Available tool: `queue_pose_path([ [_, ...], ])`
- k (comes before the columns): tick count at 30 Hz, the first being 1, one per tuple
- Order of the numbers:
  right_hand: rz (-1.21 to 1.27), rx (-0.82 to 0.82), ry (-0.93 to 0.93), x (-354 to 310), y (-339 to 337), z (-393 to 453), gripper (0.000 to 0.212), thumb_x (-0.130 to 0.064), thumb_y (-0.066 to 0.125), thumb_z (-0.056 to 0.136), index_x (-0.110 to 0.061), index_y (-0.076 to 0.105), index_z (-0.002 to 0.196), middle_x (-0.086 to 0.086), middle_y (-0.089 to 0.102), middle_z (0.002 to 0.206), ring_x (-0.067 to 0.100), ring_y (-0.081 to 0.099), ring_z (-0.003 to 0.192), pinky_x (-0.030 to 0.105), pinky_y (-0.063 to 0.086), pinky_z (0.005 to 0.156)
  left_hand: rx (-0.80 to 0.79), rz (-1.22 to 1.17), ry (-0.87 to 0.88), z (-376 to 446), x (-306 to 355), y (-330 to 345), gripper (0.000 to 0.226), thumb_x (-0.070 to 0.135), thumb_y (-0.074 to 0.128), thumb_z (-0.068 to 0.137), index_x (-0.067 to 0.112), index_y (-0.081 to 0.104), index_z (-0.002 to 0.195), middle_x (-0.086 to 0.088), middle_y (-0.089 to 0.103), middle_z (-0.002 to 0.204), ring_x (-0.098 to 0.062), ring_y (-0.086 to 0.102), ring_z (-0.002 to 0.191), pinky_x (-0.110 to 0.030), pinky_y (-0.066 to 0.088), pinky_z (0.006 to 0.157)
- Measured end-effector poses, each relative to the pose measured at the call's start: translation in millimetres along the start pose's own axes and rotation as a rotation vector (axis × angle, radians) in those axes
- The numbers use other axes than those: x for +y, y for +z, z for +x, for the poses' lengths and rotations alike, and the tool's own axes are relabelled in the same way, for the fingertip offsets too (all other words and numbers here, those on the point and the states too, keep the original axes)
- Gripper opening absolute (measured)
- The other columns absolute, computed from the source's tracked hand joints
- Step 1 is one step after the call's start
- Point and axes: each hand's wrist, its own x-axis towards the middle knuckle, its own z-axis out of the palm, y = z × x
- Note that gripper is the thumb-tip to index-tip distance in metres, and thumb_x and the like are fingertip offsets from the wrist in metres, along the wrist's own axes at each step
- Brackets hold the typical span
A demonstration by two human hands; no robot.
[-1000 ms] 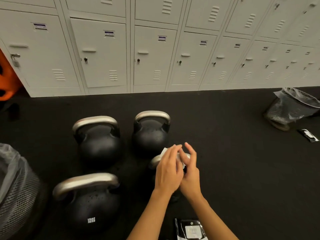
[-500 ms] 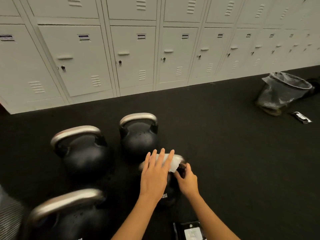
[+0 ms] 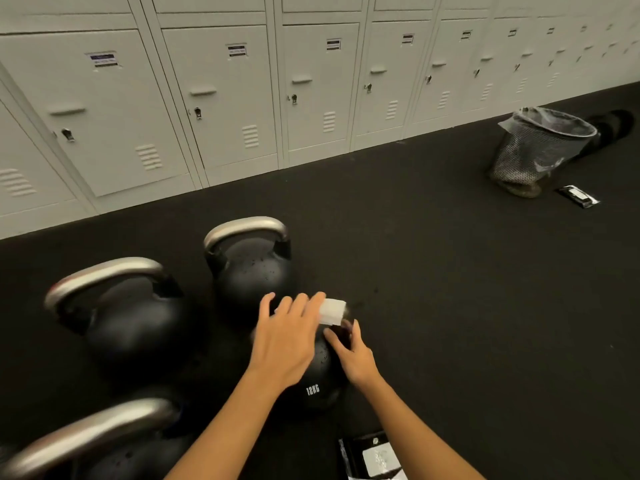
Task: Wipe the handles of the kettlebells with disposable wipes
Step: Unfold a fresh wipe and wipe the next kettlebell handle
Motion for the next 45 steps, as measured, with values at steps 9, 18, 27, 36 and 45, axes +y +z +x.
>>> queue_pose_path([
  [9,0.161,-0.060,0.028,9.7,10.9,1.7,0.049,-0.037,0.057,0.095,-0.038,0.031,0.136,-0.004,0.050,0.137,0.017,0.049,0.126,0.039,0.041,0.108,-0.004,0.153,0.231,0.1,-8.0,-1.1,0.101,0.012,0.067,0.075,0.038,0.008,0.153,-0.002,0.046,0.144,-0.023,0.057,0.113,-0.066,0.018,0.107],
  [18,0.024,-0.059,-0.016,14.3,14.3,1.0,0.057,-0.044,0.048,0.097,-0.035,0.019,0.145,-0.012,0.049,0.132,0.012,0.047,0.128,0.035,0.038,0.106,-0.199,0.270,0.248,31.0,33.4,-1.6,0.077,0.020,0.051,0.093,0.023,0.004,0.154,-0.009,0.031,0.149,-0.032,0.040,0.128,-0.069,-0.003,0.109],
  [27,-0.096,-0.021,0.003,5.9,6.2,-0.3,0.037,-0.066,0.046,0.089,-0.047,0.030,0.116,-0.018,0.056,0.120,0.019,0.057,0.116,0.036,0.044,0.095,0.044,0.158,0.103,-2.0,-9.2,1.0,0.064,0.026,0.060,0.086,0.019,0.038,0.147,0.000,0.062,0.102,-0.021,0.061,0.083,-0.059,0.036,0.096],
  [36,-0.115,0.164,-0.288,-15.7,-12.8,7.3,0.005,-0.006,0.063,0.088,-0.006,0.066,0.092,-0.002,0.069,0.079,0.013,0.067,0.073,0.035,0.057,0.064,-0.233,0.254,0.198,38.2,47.4,-4.5,0.058,0.019,0.043,0.097,0.010,0.019,0.150,-0.014,0.040,0.141,-0.034,0.040,0.127,-0.055,0.014,0.114],
  [45,-0.177,0.056,-0.292,-16.8,-20.7,5.2,0.027,-0.019,0.067,0.089,-0.015,0.061,0.116,-0.003,0.069,0.102,0.008,0.066,0.095,0.029,0.055,0.083,-0.126,0.181,0.051,22.0,31.5,0.7,0.052,0.023,0.053,0.091,0.015,0.037,0.139,-0.008,0.055,0.120,-0.029,0.056,0.102,-0.055,0.026,0.104],
])
